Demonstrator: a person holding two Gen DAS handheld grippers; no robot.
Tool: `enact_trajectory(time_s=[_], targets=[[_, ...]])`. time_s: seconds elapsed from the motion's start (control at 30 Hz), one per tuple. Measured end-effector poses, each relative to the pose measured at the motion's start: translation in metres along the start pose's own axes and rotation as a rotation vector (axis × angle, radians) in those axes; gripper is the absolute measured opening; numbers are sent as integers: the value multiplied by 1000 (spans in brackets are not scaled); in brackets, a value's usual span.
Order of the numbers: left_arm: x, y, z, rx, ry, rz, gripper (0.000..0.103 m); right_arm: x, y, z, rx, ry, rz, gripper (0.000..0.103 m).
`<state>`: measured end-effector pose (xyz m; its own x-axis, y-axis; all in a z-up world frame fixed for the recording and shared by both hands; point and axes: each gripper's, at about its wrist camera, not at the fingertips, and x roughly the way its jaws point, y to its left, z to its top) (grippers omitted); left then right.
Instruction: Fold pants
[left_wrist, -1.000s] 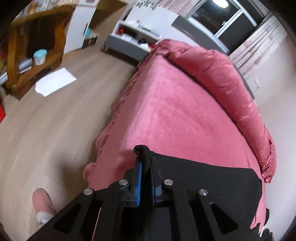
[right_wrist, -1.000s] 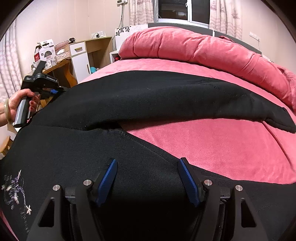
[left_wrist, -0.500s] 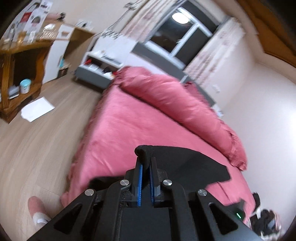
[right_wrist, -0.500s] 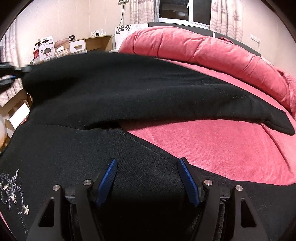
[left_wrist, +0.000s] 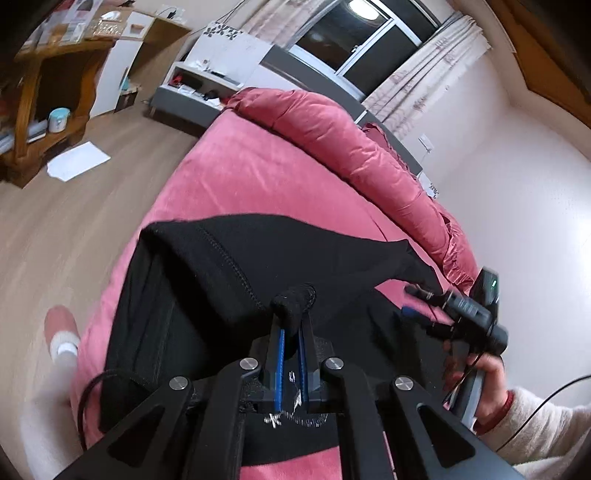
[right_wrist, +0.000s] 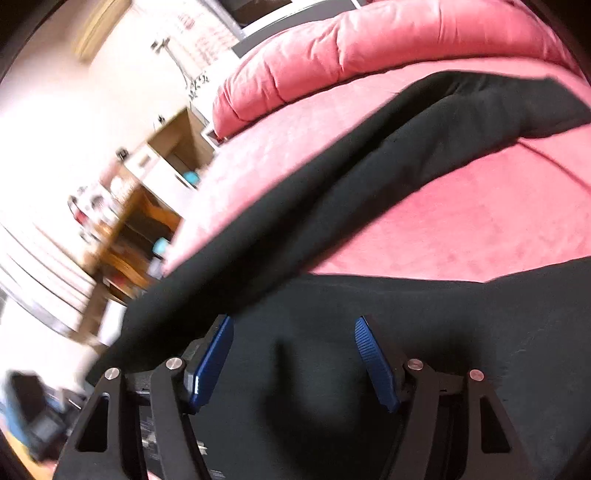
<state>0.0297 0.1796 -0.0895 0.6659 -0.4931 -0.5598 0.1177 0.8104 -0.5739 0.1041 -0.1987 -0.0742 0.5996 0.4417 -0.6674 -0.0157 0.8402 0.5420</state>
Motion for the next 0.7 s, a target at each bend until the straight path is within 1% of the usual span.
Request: enact_trajectory(time_s=[0.07,0.13,0.17,0.2,0.23,0.27,0.3,0.33,0.37,0.4,0.43,0.47,0.53,0.6,0.67,0.7], targets=[[-2,-3,-4,17,-4,5,6,1,9,12,2,-13,51,72],[-6,-5,-4,26,-17,3,6,6,12,21,43,-19,76,77],[-7,-4,-5,25,-19,0,6,9,12,26,60,-22,81,77],[-10,-3,-5,25,-21,-1,6,18,10,36,86,-16,64,77],[-12,-3,-5,24,-24,-2,6,25,14,36,102,-6,40,76],[-13,-3,-4,22,-26,-2,6,35,11,43,131,12,4,71],[-15,-3,-3,21,-32,-1,6,46,6,49,164,41,-22,63],[-17,-2,-2,18,-37,1,6,51,1,52,182,61,-37,31],[-19,-1,-1,9,-39,-2,6,54,-2,55,193,70,-49,17],[-21,0,1,-3,-41,-2,6,50,-2,56,207,59,-27,17],[-23,2,4,-14,-50,0,6,44,1,56,197,40,-14,12],[-26,3,7,-21,-66,2,6,34,9,53,173,17,-3,10],[-33,8,14,-34,-96,7,6,7,27,48,94,-33,18,10],[-42,18,21,-71,-127,-3,6,-16,39,40,24,-63,34,10],[-50,29,24,-108,-148,-12,6,-35,49,24,-34,-72,63,10],[-55,34,24,-118,-155,-6,6,-41,51,10,-58,-54,71,10]])
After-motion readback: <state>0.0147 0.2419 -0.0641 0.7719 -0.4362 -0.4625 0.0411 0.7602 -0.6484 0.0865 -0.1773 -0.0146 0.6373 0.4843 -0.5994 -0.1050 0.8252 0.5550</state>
